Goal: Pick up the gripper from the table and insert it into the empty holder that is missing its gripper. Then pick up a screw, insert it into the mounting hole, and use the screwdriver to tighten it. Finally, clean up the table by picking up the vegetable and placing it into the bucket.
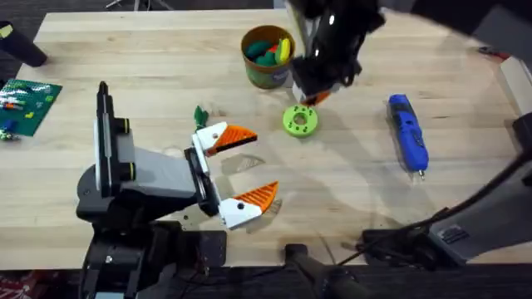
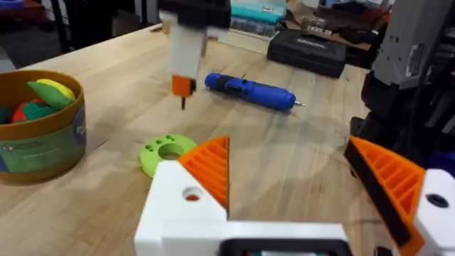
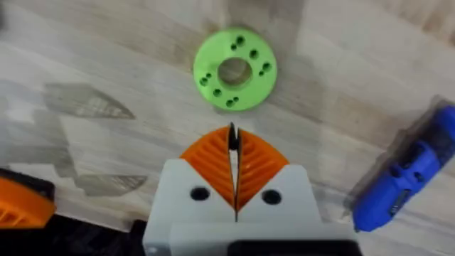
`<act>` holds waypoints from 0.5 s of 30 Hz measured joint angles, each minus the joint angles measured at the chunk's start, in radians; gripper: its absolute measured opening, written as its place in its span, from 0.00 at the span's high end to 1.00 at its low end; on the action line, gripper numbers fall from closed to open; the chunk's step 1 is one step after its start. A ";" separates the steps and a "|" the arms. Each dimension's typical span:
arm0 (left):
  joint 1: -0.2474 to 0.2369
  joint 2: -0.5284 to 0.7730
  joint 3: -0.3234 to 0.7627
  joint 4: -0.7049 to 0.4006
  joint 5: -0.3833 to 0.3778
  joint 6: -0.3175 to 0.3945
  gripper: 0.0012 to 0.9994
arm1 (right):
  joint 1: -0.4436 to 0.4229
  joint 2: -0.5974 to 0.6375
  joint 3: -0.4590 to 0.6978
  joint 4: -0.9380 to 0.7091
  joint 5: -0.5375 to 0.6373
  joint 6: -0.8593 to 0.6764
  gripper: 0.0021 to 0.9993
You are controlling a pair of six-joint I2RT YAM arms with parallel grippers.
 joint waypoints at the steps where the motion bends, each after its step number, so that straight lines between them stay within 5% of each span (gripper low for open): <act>1: 0.000 0.000 0.000 0.000 0.000 0.000 0.01 | 0.000 0.000 0.033 -0.022 0.000 -0.008 1.00; 8: 0.000 0.000 0.000 0.000 0.000 0.000 0.01 | 0.000 0.000 0.371 -0.220 0.000 -0.100 1.00; 15: 0.000 0.000 0.000 0.000 0.000 0.000 0.01 | 0.001 -0.004 0.515 -0.310 0.000 -0.162 1.00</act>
